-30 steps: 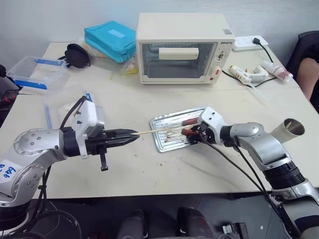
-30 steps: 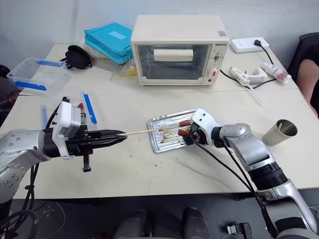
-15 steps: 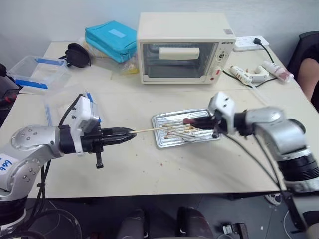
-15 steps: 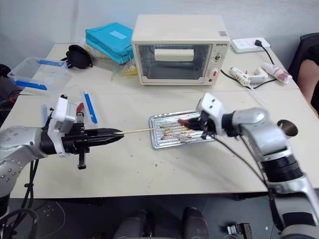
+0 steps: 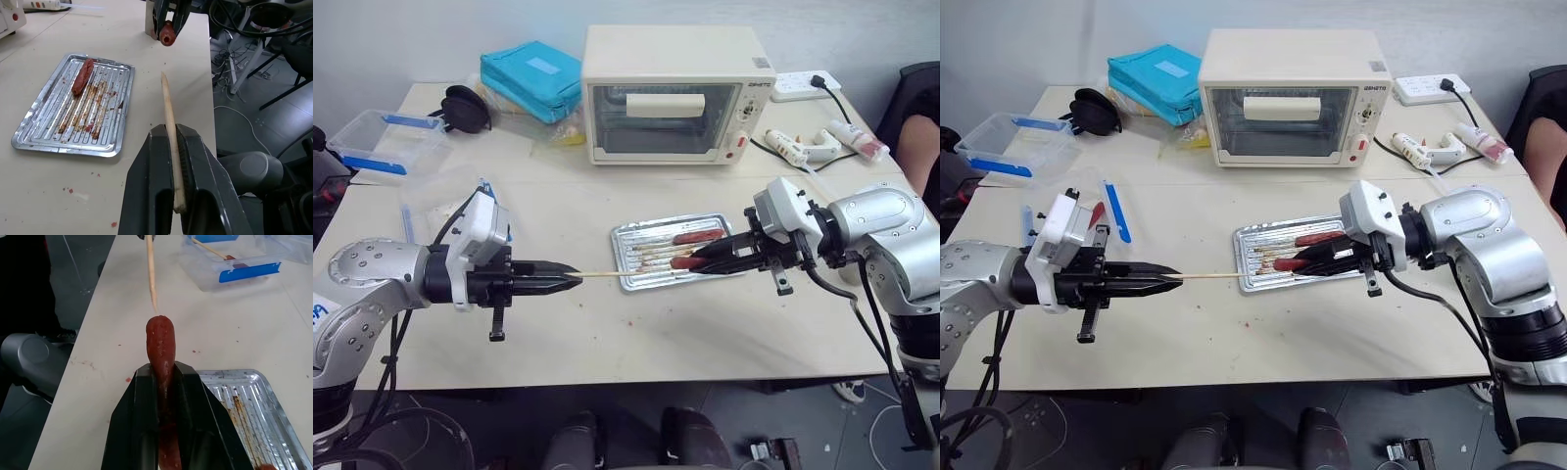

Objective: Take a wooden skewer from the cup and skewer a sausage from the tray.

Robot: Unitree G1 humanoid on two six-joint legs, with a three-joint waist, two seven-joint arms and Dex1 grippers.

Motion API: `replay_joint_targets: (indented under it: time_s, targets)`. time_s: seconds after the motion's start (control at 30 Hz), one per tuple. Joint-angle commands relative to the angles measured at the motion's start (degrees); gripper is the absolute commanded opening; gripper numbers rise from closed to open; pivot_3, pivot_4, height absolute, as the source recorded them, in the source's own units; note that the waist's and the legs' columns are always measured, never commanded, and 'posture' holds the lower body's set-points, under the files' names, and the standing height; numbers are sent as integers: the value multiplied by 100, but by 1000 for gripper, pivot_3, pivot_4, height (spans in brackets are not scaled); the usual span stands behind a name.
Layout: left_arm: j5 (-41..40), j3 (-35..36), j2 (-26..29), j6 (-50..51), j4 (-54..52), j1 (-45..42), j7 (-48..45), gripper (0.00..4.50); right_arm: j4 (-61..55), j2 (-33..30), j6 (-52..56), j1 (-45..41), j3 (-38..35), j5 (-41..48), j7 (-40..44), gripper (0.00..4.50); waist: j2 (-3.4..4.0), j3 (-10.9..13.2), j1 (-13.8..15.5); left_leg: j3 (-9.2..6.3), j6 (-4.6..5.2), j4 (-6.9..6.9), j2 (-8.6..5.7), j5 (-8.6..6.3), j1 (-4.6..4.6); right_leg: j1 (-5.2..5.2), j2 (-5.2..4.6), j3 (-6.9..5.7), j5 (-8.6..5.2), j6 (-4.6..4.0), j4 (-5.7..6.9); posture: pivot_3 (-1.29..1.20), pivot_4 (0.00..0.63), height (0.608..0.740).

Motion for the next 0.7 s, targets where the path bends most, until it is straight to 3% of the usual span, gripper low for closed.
replay_joint_targets:
  time_s: [0.03, 0.33, 0.7]
  targets:
    - [-2, -21, -3, -117, -108, -137, -29, 0, -370, -16, -63, 139, -69, 83, -21, 213, 0, 0, 3, 0, 0, 1, 0, 0, 0, 0, 0, 0, 0, 0, 1, 0, 150, 740]
    - [27, -206, -106, -134, -120, -333, 55, 0, -724, 141, -56, 390, 107, -4, -226, 213, -1, 0, -3, -1, -1, 3, 1, -1, 0, 0, 2, 0, 0, 0, 4, 0, 150, 740]
    - [20, -167, -82, -105, -163, -306, 57, 0, -230, 366, -163, 205, 260, -332, -420, 213, -1, 1, 2, -2, 1, 13, 0, -1, -2, 1, 1, 0, 0, 0, 6, 0, 150, 740]
